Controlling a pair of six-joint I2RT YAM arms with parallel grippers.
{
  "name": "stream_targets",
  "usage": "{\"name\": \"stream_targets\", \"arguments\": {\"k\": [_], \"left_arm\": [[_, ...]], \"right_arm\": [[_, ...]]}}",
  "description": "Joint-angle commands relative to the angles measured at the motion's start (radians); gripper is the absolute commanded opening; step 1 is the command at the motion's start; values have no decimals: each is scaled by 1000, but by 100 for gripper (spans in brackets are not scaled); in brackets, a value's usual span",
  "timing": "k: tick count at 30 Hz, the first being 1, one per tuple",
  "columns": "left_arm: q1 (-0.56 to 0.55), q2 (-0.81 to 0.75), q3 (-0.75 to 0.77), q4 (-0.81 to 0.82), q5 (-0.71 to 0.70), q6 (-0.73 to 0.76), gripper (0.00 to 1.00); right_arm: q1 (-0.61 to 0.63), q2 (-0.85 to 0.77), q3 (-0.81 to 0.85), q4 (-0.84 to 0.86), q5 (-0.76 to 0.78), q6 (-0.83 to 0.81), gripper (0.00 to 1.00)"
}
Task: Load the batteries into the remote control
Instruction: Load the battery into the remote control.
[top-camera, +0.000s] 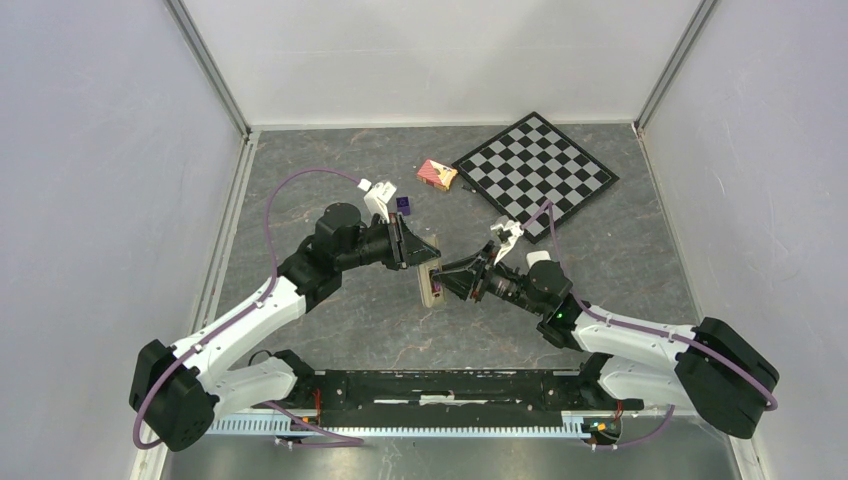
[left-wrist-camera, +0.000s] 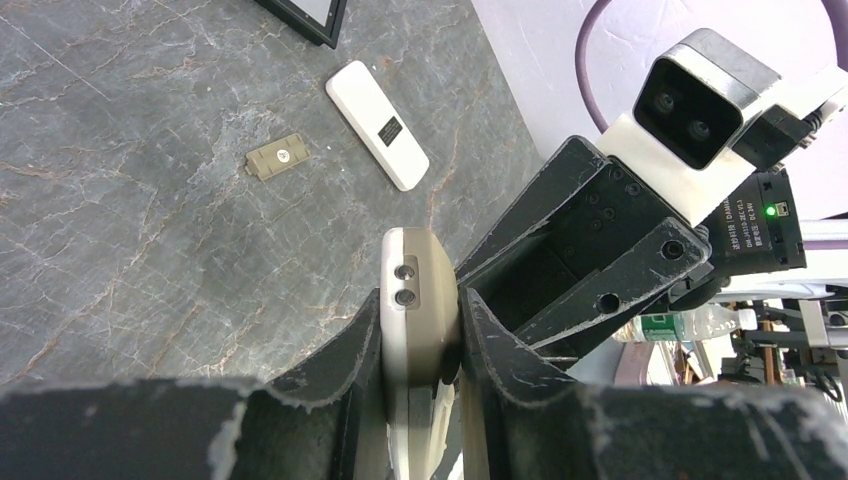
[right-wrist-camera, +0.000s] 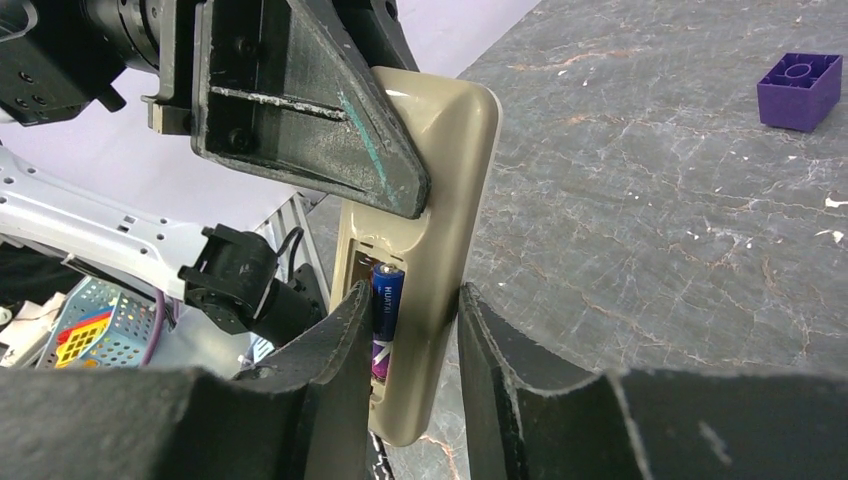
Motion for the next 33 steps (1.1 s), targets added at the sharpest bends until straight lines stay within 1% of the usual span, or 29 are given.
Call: {"name": "stream_targets", "arguments": {"k": [1,3,6,9,11,16,23,27,29,30,33], "left_arm": [[1,-26,41,75,27,-6,2],[1,-32,41,84,23,0,2],[1,-39,28,93,23,16,2],[1,-45,5,113,22,27,2],[1,-48,-5,124,22,27,2],[2,-44,-12,127,18,30,2],[4,-40,-14,127,11,33,2],[7,-40,-14,129,4,29,2],[7,-43,-20,139,-7,23,2],[7,-45,-24,151,-13,20,2],[7,-51,-40,193,-44,7,2]], "right_arm": [[-2,-3,18,-59,-48,-105,33],[-3,-8,17,-78,-62,-122,37],[-2,-25,19,-80,-83,-102,48],[-4,-40,36,-98,-75,-61,59],[-9,-49,47,-107,-77,-24,65],[-35,-70,44,-75,-115,90,82],[-79,-107,12,-2,-186,225,97],[-88,-120,-7,14,-173,298,98],[-90,-128,-34,-38,-99,425,98],[-90,-135,-84,20,-56,527,98],[-87,-132,-263,280,54,829,98]]}}
